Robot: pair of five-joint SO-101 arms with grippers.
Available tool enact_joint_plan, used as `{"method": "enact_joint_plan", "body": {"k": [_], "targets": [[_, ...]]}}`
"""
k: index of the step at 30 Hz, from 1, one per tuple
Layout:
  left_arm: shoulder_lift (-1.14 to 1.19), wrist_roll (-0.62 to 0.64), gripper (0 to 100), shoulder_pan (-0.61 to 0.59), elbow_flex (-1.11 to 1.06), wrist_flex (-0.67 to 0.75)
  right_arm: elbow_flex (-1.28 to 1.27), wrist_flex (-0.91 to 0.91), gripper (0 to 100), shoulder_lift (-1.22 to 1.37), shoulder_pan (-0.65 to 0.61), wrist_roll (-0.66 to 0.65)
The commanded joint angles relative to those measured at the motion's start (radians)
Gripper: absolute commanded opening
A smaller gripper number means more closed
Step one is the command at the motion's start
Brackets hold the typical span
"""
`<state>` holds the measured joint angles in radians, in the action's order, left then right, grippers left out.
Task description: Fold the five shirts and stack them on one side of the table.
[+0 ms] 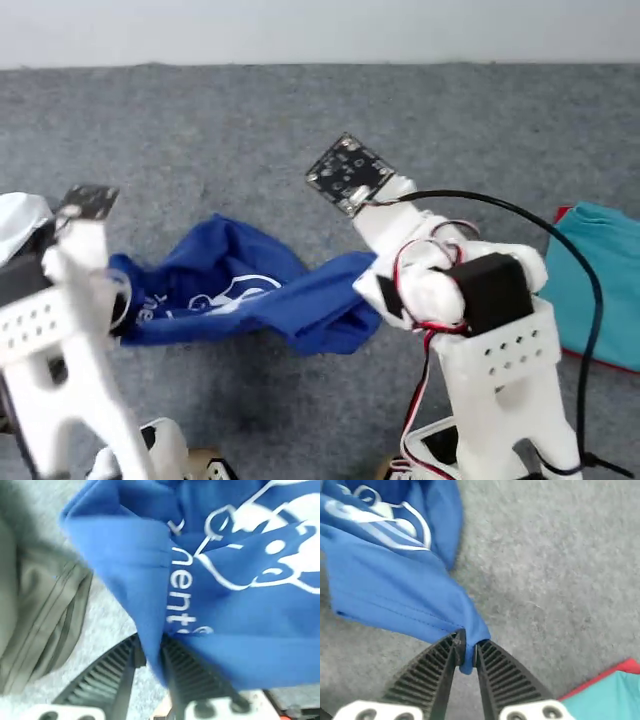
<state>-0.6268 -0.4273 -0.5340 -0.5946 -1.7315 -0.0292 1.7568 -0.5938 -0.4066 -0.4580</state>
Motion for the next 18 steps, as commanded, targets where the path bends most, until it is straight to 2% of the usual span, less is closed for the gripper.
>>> {"method": "enact_joint_plan", "body": {"k": [1, 6, 10, 16, 18], "targets": [[-0.192, -0.031, 16, -0.112, -0.064, 0.003, 0.003, 0.036, 0.9, -0.028, 0.041, -0.04], [-0.371, -0.026, 29, -0.176, -0.065, 0.008, 0.002, 0.035, 0.9, -0.021, 0.041, -0.046], [-0.416, -0.026, 29, -0.178, -0.061, 0.003, -0.003, -0.001, 0.9, -0.019, 0.053, -0.046], [-0.411, -0.035, 29, -0.173, -0.071, 0.006, -0.005, -0.087, 0.9, -0.016, 0.143, -0.046], [-0.411, -0.094, 28, -0.172, -0.096, 0.008, -0.005, -0.091, 0.9, -0.016, 0.148, -0.046]]}}
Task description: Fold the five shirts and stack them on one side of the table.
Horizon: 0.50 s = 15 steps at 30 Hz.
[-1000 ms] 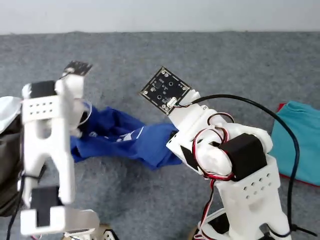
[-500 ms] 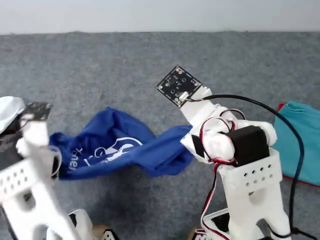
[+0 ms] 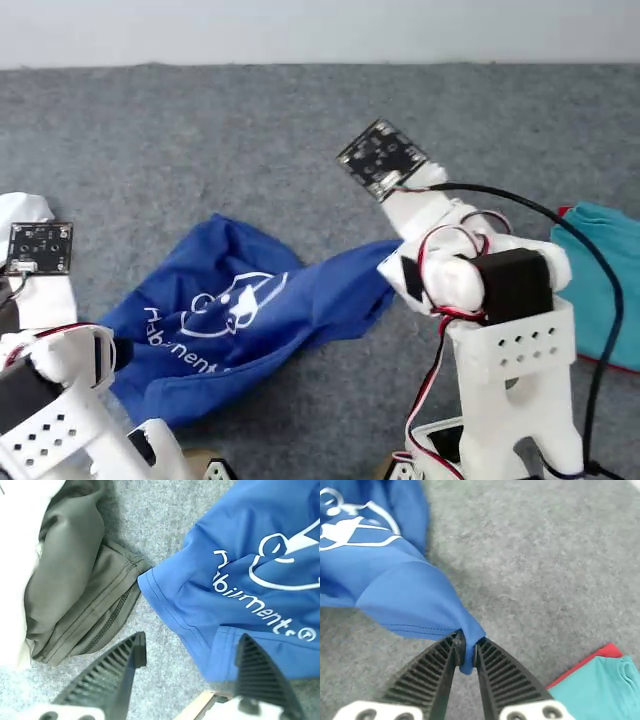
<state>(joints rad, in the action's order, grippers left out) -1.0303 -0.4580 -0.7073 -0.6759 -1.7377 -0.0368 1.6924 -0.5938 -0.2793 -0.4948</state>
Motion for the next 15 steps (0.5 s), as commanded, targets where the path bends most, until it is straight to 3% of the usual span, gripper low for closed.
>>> {"method": "enact_joint_plan", "body": {"k": [1, 6, 15], "targets": [[-0.008, -0.104, 27, 0.002, -0.033, 0.014, -0.002, -0.027, 0.9, -0.016, 0.021, -0.009], [-0.008, -0.241, 23, 0.002, -0.096, 0.028, -0.075, -0.099, 0.9, -0.016, 0.027, -0.008], [-0.006, -0.25, 23, 0.006, -0.272, 0.172, -0.173, -0.321, 0.9, -0.016, 0.027, -0.003]]}}
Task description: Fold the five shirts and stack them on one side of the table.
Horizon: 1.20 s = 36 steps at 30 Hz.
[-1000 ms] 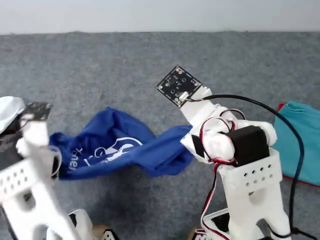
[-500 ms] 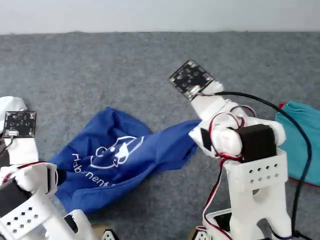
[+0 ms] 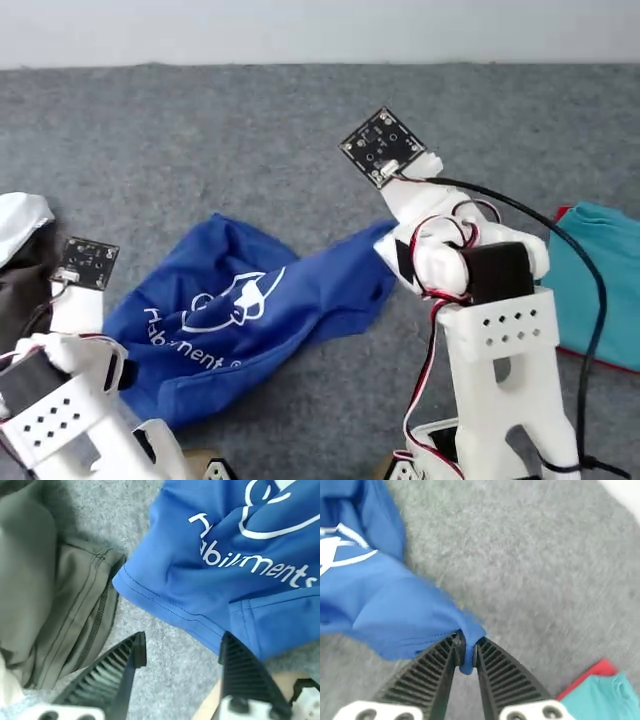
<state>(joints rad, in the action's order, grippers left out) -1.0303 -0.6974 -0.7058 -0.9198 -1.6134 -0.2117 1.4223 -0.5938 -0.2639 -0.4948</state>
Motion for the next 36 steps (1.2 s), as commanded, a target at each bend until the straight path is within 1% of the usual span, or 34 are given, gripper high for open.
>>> {"method": "enact_joint_plan", "body": {"k": [1, 9, 11, 21, 24, 31, 33, 36], "targets": [[-0.006, -0.011, 23, 0.012, -0.053, 0.061, 0.002, -0.054, 0.9, -0.016, 0.012, -0.003], [-0.006, -0.005, 23, 0.051, -0.242, 0.245, 0.0, -0.045, 0.9, -0.018, 0.013, -0.003], [-0.006, -0.005, 23, 0.051, -0.272, 0.273, 0.0, -0.045, 0.9, -0.018, 0.013, -0.003], [0.021, -0.005, 23, 0.051, -0.271, 0.244, -0.032, -0.041, 0.9, -0.018, 0.012, -0.003], [0.153, -0.005, 23, 0.049, -0.188, 0.21, -0.034, -0.041, 0.9, -0.018, 0.008, -0.003], [0.542, 0.037, 23, 0.051, 0.036, 0.21, -0.035, -0.041, 0.9, -0.024, 0.012, -0.003], [0.631, 0.037, 23, 0.051, 0.064, 0.235, -0.035, -0.041, 0.9, -0.025, 0.012, -0.003], [0.75, 0.034, 23, 0.051, 0.071, 0.313, -0.035, -0.041, 0.9, -0.025, 0.012, -0.003]]}}
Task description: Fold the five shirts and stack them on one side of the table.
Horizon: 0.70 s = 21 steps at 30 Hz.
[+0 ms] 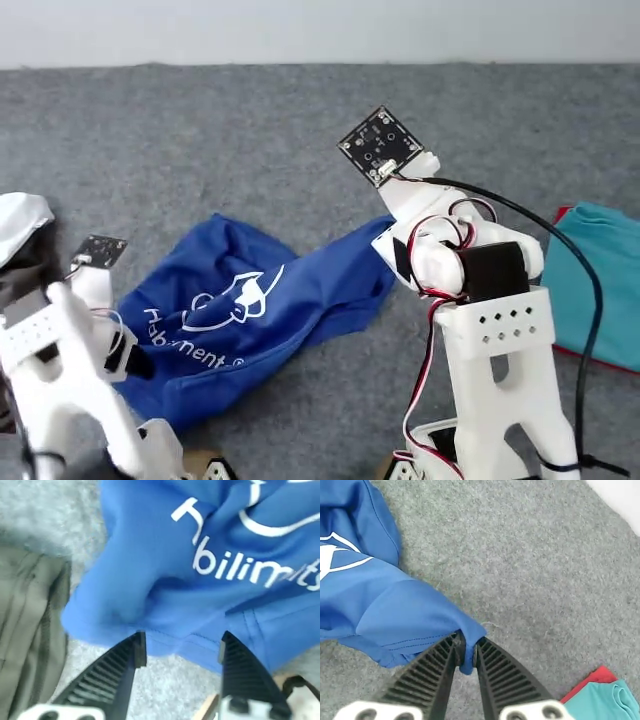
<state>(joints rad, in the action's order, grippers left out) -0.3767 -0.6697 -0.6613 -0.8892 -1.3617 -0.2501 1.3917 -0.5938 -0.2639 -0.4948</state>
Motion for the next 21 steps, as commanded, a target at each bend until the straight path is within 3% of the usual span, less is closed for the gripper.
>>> {"method": "enact_joint_plan", "body": {"k": [1, 7, 14, 21], "targets": [[0.138, 0.008, 23, 0.011, 0.044, 0.089, 0.003, -0.01, 0.9, -0.025, 0.012, -0.003], [0.377, 0.117, 21, 0.089, 0.176, 0.18, 0.003, -0.013, 0.9, -0.027, 0.012, -0.005], [0.6, 0.262, 5, 0.218, 0.544, 0.176, 0.032, -0.013, 0.9, -0.028, 0.013, -0.008], [0.715, 0.354, 2, 0.255, 0.92, 0.16, 0.051, -0.019, 0.9, -0.019, 0.013, -0.005]]}}
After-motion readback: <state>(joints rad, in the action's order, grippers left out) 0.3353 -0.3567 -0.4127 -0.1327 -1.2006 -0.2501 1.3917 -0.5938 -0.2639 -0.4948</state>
